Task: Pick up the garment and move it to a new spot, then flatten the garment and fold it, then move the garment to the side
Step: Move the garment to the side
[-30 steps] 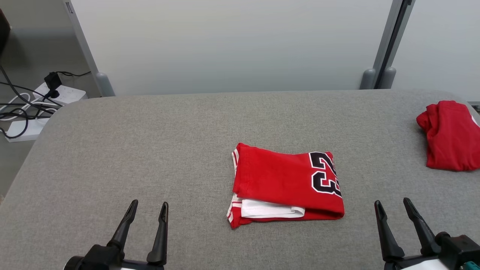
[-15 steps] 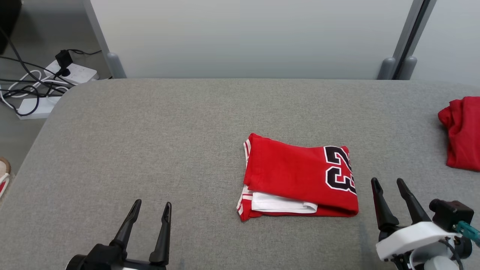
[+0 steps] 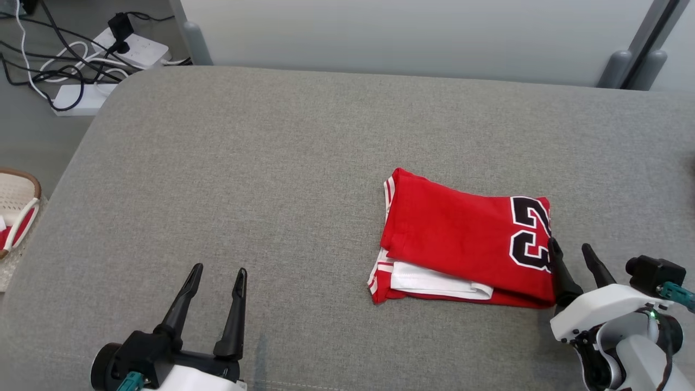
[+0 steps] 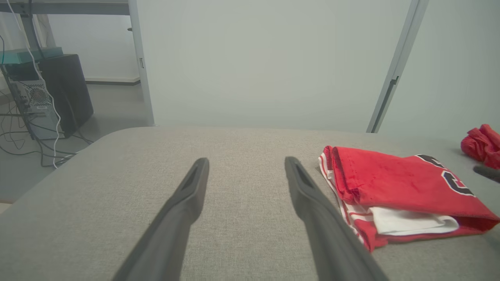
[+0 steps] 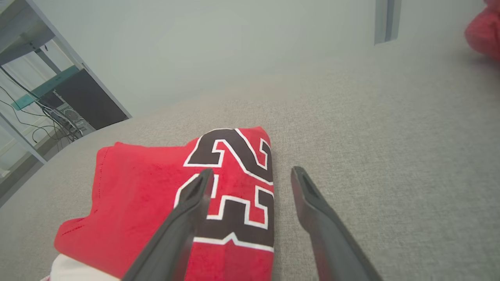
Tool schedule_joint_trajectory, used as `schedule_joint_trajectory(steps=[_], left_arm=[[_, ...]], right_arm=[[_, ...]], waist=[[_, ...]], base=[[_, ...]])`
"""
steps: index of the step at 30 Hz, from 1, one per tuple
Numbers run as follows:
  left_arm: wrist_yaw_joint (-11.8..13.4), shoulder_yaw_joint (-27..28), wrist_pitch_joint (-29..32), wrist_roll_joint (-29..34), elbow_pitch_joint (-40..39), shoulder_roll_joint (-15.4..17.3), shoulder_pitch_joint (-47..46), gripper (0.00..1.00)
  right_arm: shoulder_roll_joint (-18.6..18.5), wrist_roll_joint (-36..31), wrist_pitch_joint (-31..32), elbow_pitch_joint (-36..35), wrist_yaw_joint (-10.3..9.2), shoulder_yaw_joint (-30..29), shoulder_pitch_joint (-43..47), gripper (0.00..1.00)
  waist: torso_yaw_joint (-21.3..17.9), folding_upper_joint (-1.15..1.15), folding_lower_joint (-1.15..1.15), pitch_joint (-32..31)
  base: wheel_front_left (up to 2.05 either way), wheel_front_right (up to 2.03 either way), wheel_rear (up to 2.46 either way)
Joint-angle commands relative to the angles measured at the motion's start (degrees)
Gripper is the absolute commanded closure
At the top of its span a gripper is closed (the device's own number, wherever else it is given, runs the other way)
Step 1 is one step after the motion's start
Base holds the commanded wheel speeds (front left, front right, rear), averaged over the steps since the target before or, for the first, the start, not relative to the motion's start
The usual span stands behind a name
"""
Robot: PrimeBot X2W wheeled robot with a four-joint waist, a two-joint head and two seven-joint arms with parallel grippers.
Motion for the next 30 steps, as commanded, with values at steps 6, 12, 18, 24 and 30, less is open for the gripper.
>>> schedule_joint_trajectory(steps=[6, 12, 18, 24, 30], left_arm=[[-0.7, 1.89, -0.51, -0.48, -1.17, 0.17, -3.51, 0.0], [-0.88, 1.81, -0.51, -0.52, -1.04, 0.17, -4.22, 0.0], [-1.15, 1.54, -0.51, -0.22, -0.69, 0.17, -5.05, 0.0], [-1.27, 1.57, -0.51, 0.03, -0.41, 0.17, -4.89, 0.0], [-1.08, 1.43, -0.51, 0.0, -0.24, 0.17, -4.43, 0.0]], right_arm=[[-0.18, 1.4, -0.78, 6.68, 0.09, 2.84, -4.92, 0.0], [0.3, 4.75, 1.61, 12.29, 0.09, 5.52, -8.51, 0.0], [0.47, 8.74, 5.41, 15.46, 0.09, 8.4, -10.67, 0.0], [-0.6, 9.87, 4.89, 16.45, 0.09, 12.11, -11.47, 1.0], [-2.26, 8.26, 1.5, 16.73, 0.09, 16.32, -11.95, 1.0]], waist=[[1.07, 0.0, 0.0, 1.83], [1.38, 0.0, 0.0, 2.53], [2.25, 0.0, 0.0, 2.52], [2.74, 0.0, 0.0, 1.9], [2.83, 0.0, 0.0, 0.94]], base=[[0.0, 0.0, 0.0], [0.0, 0.0, 0.0], [0.0, 0.0, 0.0], [0.0, 0.0, 0.0], [0.0, 0.0, 0.0]])
